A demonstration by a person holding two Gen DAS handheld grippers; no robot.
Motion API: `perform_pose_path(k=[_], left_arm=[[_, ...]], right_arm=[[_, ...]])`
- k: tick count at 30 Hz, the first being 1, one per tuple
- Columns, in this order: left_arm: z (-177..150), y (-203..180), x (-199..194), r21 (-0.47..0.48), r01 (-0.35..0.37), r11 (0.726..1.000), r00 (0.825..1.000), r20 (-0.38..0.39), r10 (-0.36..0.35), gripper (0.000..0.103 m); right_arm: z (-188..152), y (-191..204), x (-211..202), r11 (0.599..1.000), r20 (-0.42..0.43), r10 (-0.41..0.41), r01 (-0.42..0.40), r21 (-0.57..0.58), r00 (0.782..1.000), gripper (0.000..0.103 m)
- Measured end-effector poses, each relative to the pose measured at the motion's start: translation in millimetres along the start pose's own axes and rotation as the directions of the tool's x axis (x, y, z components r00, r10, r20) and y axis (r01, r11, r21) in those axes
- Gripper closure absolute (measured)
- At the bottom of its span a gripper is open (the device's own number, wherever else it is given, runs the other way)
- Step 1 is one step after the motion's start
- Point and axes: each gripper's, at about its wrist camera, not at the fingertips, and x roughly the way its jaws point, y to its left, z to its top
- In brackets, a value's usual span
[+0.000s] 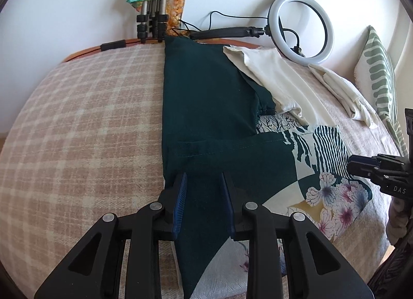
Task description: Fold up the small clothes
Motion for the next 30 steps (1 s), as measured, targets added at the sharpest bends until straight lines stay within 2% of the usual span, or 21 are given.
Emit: perform_pose_path(k=[4, 5, 6, 7, 11, 12, 15, 16, 22, 30], left_arm=[[11.1, 10.4, -9.7, -0.024, 0.017, 1.000, 1.000, 0.022, -0.017, 0.076], [15.1, 13.4, -12.6, -0.033, 0.026, 0.999, 0.999, 0.033, -0.025, 0.071], [19.7, 17.0, -15.4, -0.045, 0.035, 0.998, 0.998, 0.045, -0.033, 0.062], [24.7, 21.2, -18.2, -0.059, 0.058, 0.997, 0.997, 0.057, -0.055, 0.060], [50.9, 33.0, -21.4, -0.076, 0.105, 0.992, 0.992, 0.074, -0.099, 0.060], [58.1, 35.5, -20.7, -0.074, 0.107, 0.992, 0.992, 0.076, -0.101, 0.059], [79.8, 46.8, -14.7, -0.090, 0.126, 0.988, 0.990, 0.075, -0.119, 0.051], [86.6, 50.8, -11.3, -0.096, 0.133, 0.986, 0.989, 0.072, -0.126, 0.051], [124.8, 71.8, 19.7, -0.115, 0.151, 0.982, 0.988, 0.033, -0.148, 0.051], [168.3, 89.1, 61.1, -0.107, 0.189, 0.976, 0.982, 0.023, -0.187, 0.051]], right_arm=[[6.8, -10.6, -8.5, 0.999, 0.018, -0.023, 0.022, 0.032, 1.000, 0.075], [10.4, -14.5, -11.6, 0.999, 0.032, -0.023, 0.021, 0.048, 0.999, 0.074], [14.5, -18.4, -14.7, 0.998, 0.044, -0.019, 0.017, 0.067, 0.999, 0.072], [18.8, -22.4, -18.0, 0.996, 0.060, -0.016, 0.011, 0.085, 0.998, 0.070], [37.6, -35.2, -29.1, 0.993, 0.121, -0.024, 0.009, 0.121, 0.992, 0.066], [42.9, -38.0, -31.3, 0.992, 0.138, -0.027, 0.010, 0.124, 0.990, 0.063], [60.6, -45.1, -36.5, 0.992, 0.187, -0.018, -0.005, 0.123, 0.982, 0.045], [67.4, -46.6, -36.9, 0.993, 0.194, -0.014, -0.009, 0.115, 0.981, 0.042], [107.4, -61.9, -25.5, 0.999, 0.156, 0.013, -0.021, 0.045, 0.988, 0.039], [158.4, -110.1, 5.7, 0.992, 0.123, 0.058, -0.070, 0.102, 0.991, 0.039]])
